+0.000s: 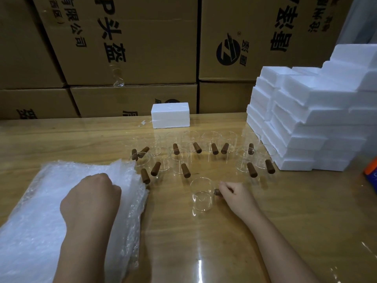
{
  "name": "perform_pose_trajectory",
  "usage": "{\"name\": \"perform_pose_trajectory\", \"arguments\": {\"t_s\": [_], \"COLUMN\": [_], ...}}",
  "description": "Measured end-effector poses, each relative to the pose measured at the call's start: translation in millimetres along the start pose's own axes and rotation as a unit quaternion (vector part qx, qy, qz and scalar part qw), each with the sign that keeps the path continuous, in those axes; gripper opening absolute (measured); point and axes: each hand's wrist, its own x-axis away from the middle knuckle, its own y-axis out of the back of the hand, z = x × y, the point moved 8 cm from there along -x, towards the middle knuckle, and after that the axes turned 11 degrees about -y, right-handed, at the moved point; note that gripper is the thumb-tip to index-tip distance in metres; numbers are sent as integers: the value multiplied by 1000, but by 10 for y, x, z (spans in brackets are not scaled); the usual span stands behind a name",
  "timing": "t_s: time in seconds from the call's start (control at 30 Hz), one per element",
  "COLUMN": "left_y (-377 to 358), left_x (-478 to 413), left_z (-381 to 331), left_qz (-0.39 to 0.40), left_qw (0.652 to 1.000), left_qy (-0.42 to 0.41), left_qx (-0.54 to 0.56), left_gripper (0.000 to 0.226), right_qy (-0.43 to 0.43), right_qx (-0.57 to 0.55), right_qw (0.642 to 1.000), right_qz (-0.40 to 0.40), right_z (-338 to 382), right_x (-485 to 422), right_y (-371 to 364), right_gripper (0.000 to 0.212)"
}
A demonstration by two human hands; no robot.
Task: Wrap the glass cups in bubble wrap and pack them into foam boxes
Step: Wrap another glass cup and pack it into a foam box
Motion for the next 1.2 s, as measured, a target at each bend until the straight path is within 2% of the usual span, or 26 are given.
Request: {"name": "perform_pose_trajectory", "arguments": {"t_s": [0.1,0.2,0.27,0.33,0.37,0.43,0.5,0.57,0.6,0.63,0.67,0.77,0.9,1.03,1.07,1.13,1.2], "left_y": [133,363,616,863,940,972,919,919,922,919,913,908,900,932,913,789,604], "left_x": [2,-7,61,213,275,327,342,357,360,354,338,248,141,178,190,167,147], "left_z": [27,-32,-223,-526,-675,-905,-1050,-1134,-1167,-1190,-1202,-1177,-1132,-1113,-1140,-1273,-1406], "left_qz": [-45,-126,-209,-252,-234,-146,-81,-88,-98,-108,-121,-165,-222,-309,-298,-199,-89], "left_qw": [999,991,967,922,899,864,852,844,841,841,841,851,857,839,831,827,837], "left_qy": [7,-33,-122,-257,-319,-403,-451,-484,-492,-494,-492,-461,-418,-361,-366,-391,-399], "left_qx": [6,32,75,144,188,263,254,216,202,194,190,188,204,267,296,353,364], "left_gripper": [21,22,16,10,8,7,13,18,19,20,21,21,22,21,16,13,26], "right_qy": [19,40,71,119,146,197,235,259,271,285,292,280,232,226,221,212,202], "right_qx": [48,38,-20,-67,-76,-92,-91,-22,29,71,96,86,20,-57,-73,-94,-111], "right_qw": [998,993,982,967,964,959,957,961,959,954,951,955,964,969,970,971,972], "right_qz": [-44,-105,-177,-213,-210,-182,-144,-99,-78,-59,-37,39,130,82,72,53,34], "right_z": [16,87,217,443,587,883,1166,1391,1478,1541,1584,1616,1582,1625,1628,1629,1623], "right_x": [3,23,85,176,215,292,366,408,421,440,458,482,456,400,385,360,342], "right_y": [42,160,338,479,523,593,681,742,755,768,777,779,709,777,791,801,793], "right_gripper": [44,27,17,16,16,19,41,71,78,76,64,7,7,6,6,11,15]}}
